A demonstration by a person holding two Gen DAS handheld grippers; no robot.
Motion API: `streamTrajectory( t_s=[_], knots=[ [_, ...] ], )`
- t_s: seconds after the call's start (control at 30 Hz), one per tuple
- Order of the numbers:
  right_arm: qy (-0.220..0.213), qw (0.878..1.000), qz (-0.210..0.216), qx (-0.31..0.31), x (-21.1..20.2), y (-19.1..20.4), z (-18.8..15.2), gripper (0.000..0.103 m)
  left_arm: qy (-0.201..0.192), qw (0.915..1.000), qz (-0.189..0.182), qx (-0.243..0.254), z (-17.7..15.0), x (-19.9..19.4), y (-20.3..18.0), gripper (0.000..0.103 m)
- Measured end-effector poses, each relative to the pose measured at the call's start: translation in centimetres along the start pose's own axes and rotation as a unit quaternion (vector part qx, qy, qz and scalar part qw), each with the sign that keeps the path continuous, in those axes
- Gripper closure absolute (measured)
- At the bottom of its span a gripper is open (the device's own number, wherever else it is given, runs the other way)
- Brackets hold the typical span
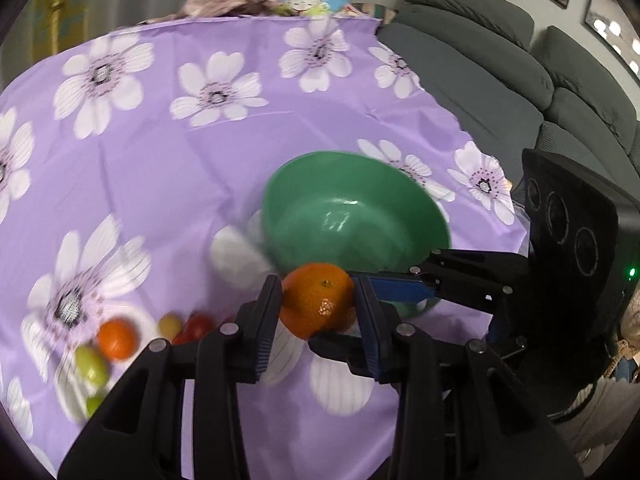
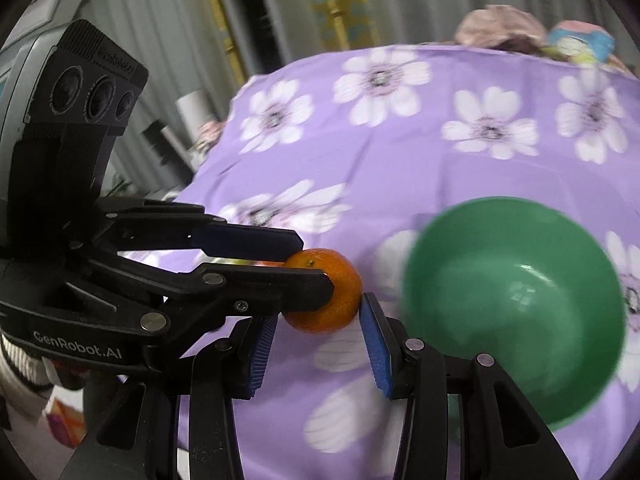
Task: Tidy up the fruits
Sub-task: 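Carry the orange over the green bowl and open the left tool, then withdraw the open left tool from the bowl toward the fruits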
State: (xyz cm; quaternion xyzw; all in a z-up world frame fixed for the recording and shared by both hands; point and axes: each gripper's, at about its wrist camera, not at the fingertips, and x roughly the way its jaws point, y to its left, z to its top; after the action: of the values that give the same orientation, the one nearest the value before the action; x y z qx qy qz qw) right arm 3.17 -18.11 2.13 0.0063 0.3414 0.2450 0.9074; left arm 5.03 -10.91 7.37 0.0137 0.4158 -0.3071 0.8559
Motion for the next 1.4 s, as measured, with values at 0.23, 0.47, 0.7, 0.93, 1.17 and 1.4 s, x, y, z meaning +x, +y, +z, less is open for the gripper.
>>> streamTrajectory(
  t_s=[0.23, 0.47, 0.7, 0.93, 1.17, 1.4],
  knots=[
    [-0.007, 0.999, -0.037, 0.039, -0.7, -3.7, -0.3, 0.059, 0.02, 0.9997, -0.012, 0.012, 1.9, 3.7, -1.9, 0.068],
    [-0.005, 0.997, -0.049, 0.059, -0.5, -5.4, -0.7, 0.076, 0.03, 0.9989, -0.035, 0.009, 3.0, 6.4, -2.8, 0.075],
    [-0.002, 0.995, -0.065, 0.075, -1.1, -6.5, -1.2, 0.076, 0.02, 0.9998, -0.007, 0.002, 2.9, 6.2, -2.2, 0.058],
    [0.002, 0.994, -0.086, 0.069, -1.7, -5.9, -1.4, 0.064, -0.005, 0.9975, 0.071, 0.007, 1.6, 3.6, -1.3, 0.037],
    [0.0, 0.994, -0.098, 0.052, -2.6, -4.7, -1.2, 0.053, -0.016, 0.9913, 0.129, -0.019, -0.6, 1.0, 0.8, 0.03],
    [-0.005, 0.995, -0.088, 0.046, -3.2, -3.3, -0.7, 0.048, -0.02, 0.9875, 0.144, -0.061, -3.5, -1.0, 3.2, 0.027]
  ],
)
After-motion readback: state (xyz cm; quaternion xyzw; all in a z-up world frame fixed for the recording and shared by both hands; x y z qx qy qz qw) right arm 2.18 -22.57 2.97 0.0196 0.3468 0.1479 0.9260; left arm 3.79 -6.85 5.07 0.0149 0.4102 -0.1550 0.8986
